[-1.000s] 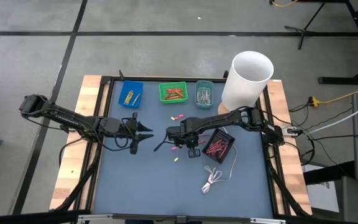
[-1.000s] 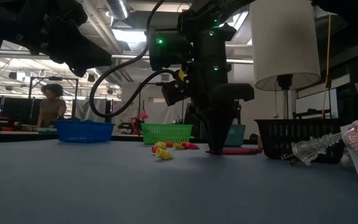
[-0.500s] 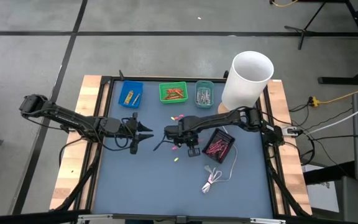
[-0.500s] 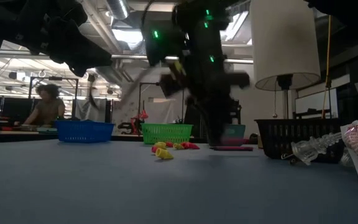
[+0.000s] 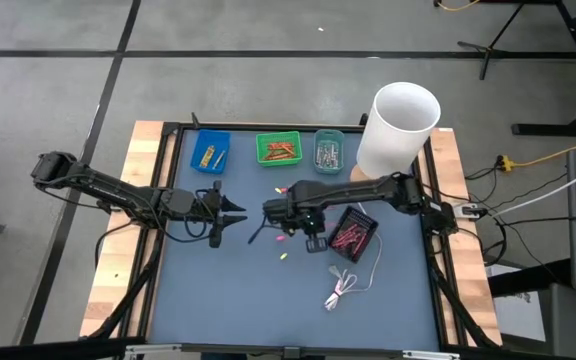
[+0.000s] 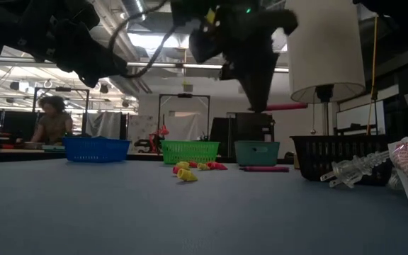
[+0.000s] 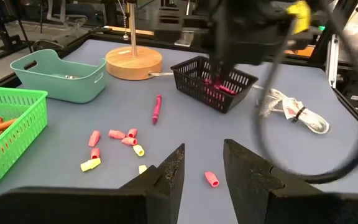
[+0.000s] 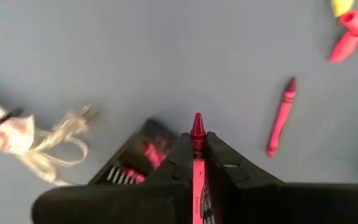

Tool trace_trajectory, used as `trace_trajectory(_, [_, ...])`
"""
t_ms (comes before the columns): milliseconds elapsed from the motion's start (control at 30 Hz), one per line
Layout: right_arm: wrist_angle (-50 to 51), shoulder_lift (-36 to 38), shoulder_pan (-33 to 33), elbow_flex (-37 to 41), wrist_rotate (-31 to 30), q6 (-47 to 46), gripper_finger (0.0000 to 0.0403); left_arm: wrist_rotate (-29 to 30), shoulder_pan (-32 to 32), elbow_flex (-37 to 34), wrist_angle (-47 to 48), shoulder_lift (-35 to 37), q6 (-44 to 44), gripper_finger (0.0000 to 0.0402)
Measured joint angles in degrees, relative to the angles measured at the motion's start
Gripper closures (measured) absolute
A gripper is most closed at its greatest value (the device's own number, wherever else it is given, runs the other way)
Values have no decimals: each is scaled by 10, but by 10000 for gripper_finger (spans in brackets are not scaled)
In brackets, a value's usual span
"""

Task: Sort crayons
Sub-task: Put the red crayon into the black bin

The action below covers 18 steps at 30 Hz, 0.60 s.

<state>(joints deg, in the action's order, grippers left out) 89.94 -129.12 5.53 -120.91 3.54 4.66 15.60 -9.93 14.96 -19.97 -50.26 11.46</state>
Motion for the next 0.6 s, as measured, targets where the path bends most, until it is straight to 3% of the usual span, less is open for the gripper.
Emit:
trace_trajectory(267, [1, 3, 45, 22, 0, 19, 387, 0, 0, 0, 1, 0, 0, 305])
trace_trajectory(600, [0, 30, 64, 125, -8, 28, 386, 0, 0, 0, 2, 0, 0, 305])
